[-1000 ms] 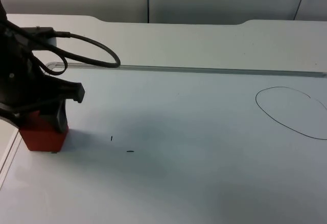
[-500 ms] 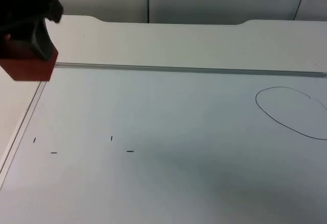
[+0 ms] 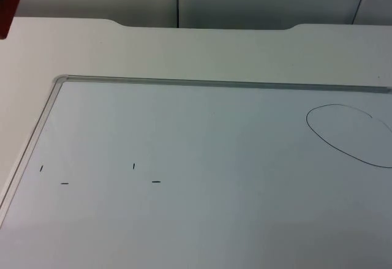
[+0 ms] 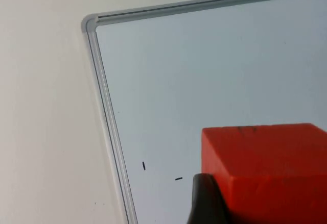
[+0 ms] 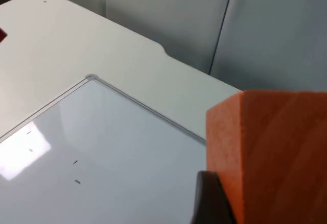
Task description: Pick up one cube with the left hand and another cube with the right hand. First place the cube in the right hand at the target position, then stack the cube in the left hand on top.
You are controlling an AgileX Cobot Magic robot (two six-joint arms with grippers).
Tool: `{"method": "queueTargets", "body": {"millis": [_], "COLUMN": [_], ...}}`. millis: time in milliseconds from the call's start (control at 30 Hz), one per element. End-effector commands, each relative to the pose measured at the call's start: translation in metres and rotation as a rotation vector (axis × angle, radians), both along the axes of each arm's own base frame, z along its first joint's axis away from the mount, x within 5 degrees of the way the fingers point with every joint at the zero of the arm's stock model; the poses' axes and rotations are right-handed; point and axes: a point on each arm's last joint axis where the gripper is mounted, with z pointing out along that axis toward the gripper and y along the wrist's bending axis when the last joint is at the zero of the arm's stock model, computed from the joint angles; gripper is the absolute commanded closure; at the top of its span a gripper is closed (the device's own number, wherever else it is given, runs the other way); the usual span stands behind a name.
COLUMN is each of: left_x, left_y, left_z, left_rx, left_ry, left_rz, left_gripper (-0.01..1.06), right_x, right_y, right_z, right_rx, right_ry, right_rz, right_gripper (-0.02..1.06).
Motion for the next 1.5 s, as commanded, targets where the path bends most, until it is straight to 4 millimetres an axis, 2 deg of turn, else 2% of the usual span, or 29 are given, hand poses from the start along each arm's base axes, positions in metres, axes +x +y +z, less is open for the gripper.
{"method": "queueTargets", "body": {"millis": [0,133,200,267,333,367,400,433,567,633,700,767,833,900,933,1000,1100,1133,1200,1267,1300,1367,1400,1433,1467], "left_x": [-0.004,-0.006,-0.006,-0.006,-0.006,-0.006,-0.006,-0.006,-0.006,-0.006,-0.006,-0.006,-0.006,-0.006,-0.006,-0.006,-0.006,-0.006,-0.006,-0.005,-0.005,-0.005,-0.005,-0.005,-0.005], "left_y": [-0.001,0.000,-0.001,-0.001,-0.001,-0.001,-0.001,-0.001,-0.001,-0.001,-0.001,-0.001,-0.001,-0.001,-0.001,-0.001,-0.003,-0.003,-0.003,-0.003,-0.003,-0.003,-0.003,-0.003,-0.003], "left_z": [0.004,0.005,0.005,0.005,0.005,0.005,0.005,0.005,0.005,0.005,0.005,0.005,0.005,0.005,0.005,0.005,0.005,0.005,0.006,0.006,0.006,0.006,0.006,0.006,0.006], "left_rx": [0.007,0.012,0.018,0.018,0.018,0.020,0.021,0.021,0.028,0.029,0.029,0.030,0.030,0.030,0.030,0.030,0.021,0.021,0.015,0.009,0.009,0.008,0.008,0.008,0.008], "left_ry": [-0.011,-0.013,-0.016,-0.016,-0.016,-0.018,-0.018,-0.018,-0.022,-0.023,-0.023,-0.024,-0.025,-0.025,-0.025,-0.026,-0.029,-0.029,-0.037,-0.044,-0.044,-0.045,-0.045,-0.045,-0.045], "left_rz": [-0.023,-0.033,-0.045,-0.045,-0.045,-0.051,-0.052,-0.052,-0.063,-0.066,-0.066,-0.069,-0.072,-0.072,-0.072,-0.079,-0.091,-0.091,-0.088,-0.086,-0.086,-0.086,-0.086,-0.086,-0.086], "left_gripper": [0.85,0.85,0.85,0.85,0.85,0.85,0.85,0.85,0.85,0.85,0.85,0.85,0.85,0.85,0.85,0.85,0.85,0.85,0.85,0.85,0.85,0.85,0.85,0.85,0.85], "right_x": [0.007,0.022,0.038,0.042,0.061,0.064,0.078,0.078,0.104,0.105,0.116,0.120,0.133,0.148,0.148,0.159,0.176,0.176,0.188,0.202,0.202,0.214,0.222,0.222,0.226], "right_y": [0.000,0.003,0.014,0.017,0.031,0.033,0.043,0.043,0.065,0.067,0.074,0.072,0.062,0.032,0.032,0.008,-0.017,-0.017,-0.019,-0.018,-0.018,-0.018,-0.018,-0.018,-0.018], "right_z": [0.001,0.001,0.002,0.002,0.003,0.003,0.003,0.003,-0.005,-0.006,-0.016,-0.018,-0.023,-0.025,-0.025,-0.031,-0.047,-0.047,-0.062,-0.085,-0.085,-0.108,-0.128,-0.128,-0.139], "right_rx": [0.015,0.003,-0.034,-0.039,-0.079,-0.085,-0.111,-0.111,-0.160,-0.165,-0.162,-0.145,-0.103,-0.035,-0.035,-0.023,-0.029,-0.029,-0.038,-0.042,-0.042,-0.036,-0.041,-0.041,-0.041], "right_ry": [-0.023,-0.014,0.028,0.035,0.060,0.063,0.077,0.077,0.128,0.135,0.192,0.218,0.261,0.297,0.297,0.338,0.414,0.414,0.450,0.503,0.503,0.542,0.570,0.570,0.585], "right_rz": [-0.045,-0.134,-0.141,-0.141,-0.137,-0.135,-0.136,-0.136,-0.109,-0.097,-0.064,-0.049,-0.057,-0.139,-0.139,-0.240,-0.342,-0.342,-0.357,-0.374,-0.374,-0.394,-0.414,-0.414,-0.422], "right_gripper": [1.05,1.05,1.05,1.05,1.05,1.05,1.05,1.05,1.05,1.05,1.05,1.05,1.05,1.05,1.05,1.05,1.05,1.05,1.05,1.05,1.05,1.05,1.05,1.05,1.05]}}
